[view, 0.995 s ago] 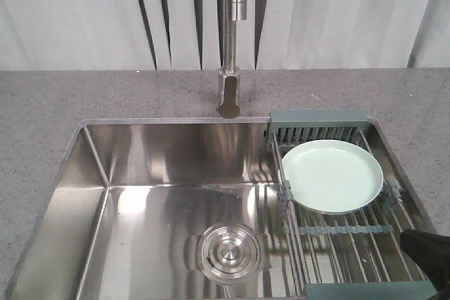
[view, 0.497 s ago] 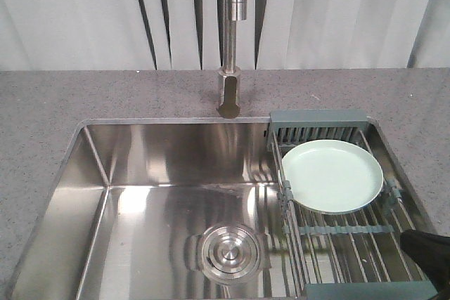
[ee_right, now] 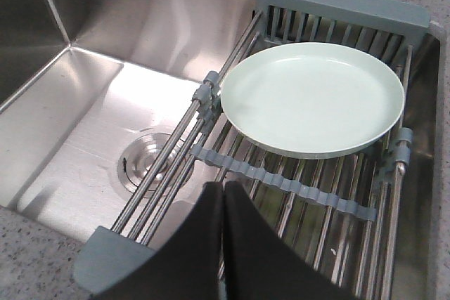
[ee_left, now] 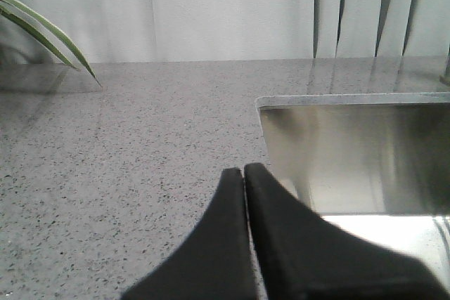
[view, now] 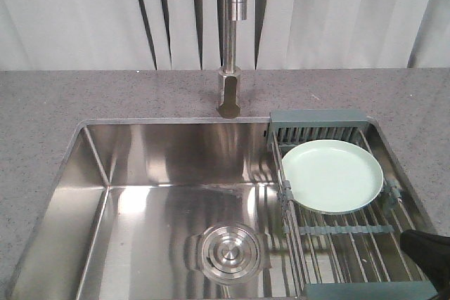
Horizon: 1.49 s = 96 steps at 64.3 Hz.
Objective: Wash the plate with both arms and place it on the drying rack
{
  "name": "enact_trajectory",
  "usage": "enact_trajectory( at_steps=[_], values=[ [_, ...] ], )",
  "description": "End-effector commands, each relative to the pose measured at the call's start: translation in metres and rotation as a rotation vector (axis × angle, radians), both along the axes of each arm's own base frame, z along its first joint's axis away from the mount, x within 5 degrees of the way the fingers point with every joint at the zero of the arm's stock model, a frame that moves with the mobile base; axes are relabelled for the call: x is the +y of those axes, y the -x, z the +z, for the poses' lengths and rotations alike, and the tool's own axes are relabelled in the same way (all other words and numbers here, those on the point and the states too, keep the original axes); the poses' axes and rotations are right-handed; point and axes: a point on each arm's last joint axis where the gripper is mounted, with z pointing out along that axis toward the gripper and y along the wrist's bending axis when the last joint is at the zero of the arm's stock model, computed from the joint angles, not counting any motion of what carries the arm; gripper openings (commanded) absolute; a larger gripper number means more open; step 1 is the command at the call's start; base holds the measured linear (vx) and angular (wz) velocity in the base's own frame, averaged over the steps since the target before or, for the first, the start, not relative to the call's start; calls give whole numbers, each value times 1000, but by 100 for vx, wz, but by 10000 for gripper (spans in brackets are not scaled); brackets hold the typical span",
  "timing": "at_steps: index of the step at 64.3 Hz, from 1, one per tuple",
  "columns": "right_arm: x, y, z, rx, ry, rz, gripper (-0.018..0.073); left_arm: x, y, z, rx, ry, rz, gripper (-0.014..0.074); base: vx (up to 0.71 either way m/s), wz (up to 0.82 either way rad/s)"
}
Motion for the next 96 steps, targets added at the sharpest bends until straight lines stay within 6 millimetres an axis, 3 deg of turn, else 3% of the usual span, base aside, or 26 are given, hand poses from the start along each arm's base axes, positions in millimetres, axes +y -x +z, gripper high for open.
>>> enact_trajectory(
  at_steps=[1, 45, 64, 96],
  values=[
    [-1, -4, 12, -65, -20, -29, -4, 0, 2, 16, -112, 2, -3, -6, 0, 0],
    [-2, -3, 13, -85, 2, -24, -4, 0, 2, 16, -112, 2, -3, -6, 0, 0],
    [-5, 17, 22, -213, 10, -37, -4, 0, 2, 16, -112, 2, -3, -6, 0, 0],
    [-26, 41, -40, -367, -166, -336, -4, 0, 2, 16, -112, 2, -3, -6, 0, 0]
  ],
)
